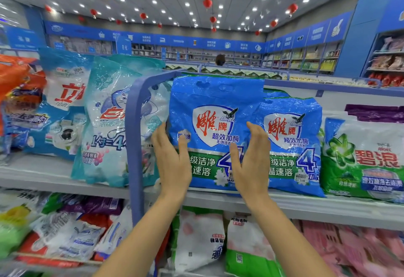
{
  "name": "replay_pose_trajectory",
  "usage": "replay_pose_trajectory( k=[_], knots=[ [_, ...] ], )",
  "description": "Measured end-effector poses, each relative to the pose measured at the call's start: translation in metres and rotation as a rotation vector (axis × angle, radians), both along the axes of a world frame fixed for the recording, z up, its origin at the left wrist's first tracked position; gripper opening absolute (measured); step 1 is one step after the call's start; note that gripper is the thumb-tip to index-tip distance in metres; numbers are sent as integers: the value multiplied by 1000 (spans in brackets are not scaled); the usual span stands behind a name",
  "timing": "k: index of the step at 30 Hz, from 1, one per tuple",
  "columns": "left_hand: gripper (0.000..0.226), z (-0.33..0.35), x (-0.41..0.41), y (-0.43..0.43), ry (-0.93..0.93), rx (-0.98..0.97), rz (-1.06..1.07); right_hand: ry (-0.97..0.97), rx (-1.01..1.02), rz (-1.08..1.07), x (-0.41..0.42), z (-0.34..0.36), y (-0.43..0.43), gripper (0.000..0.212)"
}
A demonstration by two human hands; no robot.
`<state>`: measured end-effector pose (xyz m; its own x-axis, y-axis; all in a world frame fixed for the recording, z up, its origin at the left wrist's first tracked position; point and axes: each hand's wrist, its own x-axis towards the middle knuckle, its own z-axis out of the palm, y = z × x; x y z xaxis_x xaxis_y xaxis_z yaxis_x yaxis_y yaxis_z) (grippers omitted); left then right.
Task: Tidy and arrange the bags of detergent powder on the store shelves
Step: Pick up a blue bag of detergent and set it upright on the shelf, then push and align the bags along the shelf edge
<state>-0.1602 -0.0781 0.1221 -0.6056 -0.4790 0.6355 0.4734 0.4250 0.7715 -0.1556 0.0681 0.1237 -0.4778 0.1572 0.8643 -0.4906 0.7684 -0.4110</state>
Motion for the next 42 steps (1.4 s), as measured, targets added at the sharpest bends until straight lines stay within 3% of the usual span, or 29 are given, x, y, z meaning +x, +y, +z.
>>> replay_pose_trajectory(
  k=[3, 5, 7, 10, 15, 20, 23, 29, 33, 38, 42],
  knots=[
    [60, -11, 1, 5, 103, -443, 94, -28, 349, -108, -17, 0, 0, 54],
    [74, -11, -12, -4, -51, -755, 152, -156, 460, -162, -26, -2, 4, 65],
    [89, -6, -17, -13, -255, -884, 146, -262, 516, -187, -33, -3, 11, 79],
    [94, 1, -14, -19, -295, -925, 92, -297, 526, -157, -30, 6, 13, 88],
    [80, 3, 27, -33, -83, -862, -96, -79, 267, -63, 8, 22, -13, 67],
    [67, -3, 82, -104, 43, -789, -67, 81, 186, 129, 52, 34, -89, 50],
    [62, -6, 115, -179, 14, -766, 18, 92, 166, 226, 72, 31, -146, 38],
    [59, -18, 191, -360, -161, -578, 126, -42, 17, 469, 114, 15, -269, 27],
    [33, -28, 259, -472, -199, -321, 228, -193, -122, 696, 141, 7, -354, 16],
    [7, -51, 342, -576, -185, -11, 340, -330, -250, 896, 166, -16, -443, 22],
    [45, -81, 398, -643, -150, 197, 471, -458, -355, 959, 176, -44, -495, 33]
  ],
)
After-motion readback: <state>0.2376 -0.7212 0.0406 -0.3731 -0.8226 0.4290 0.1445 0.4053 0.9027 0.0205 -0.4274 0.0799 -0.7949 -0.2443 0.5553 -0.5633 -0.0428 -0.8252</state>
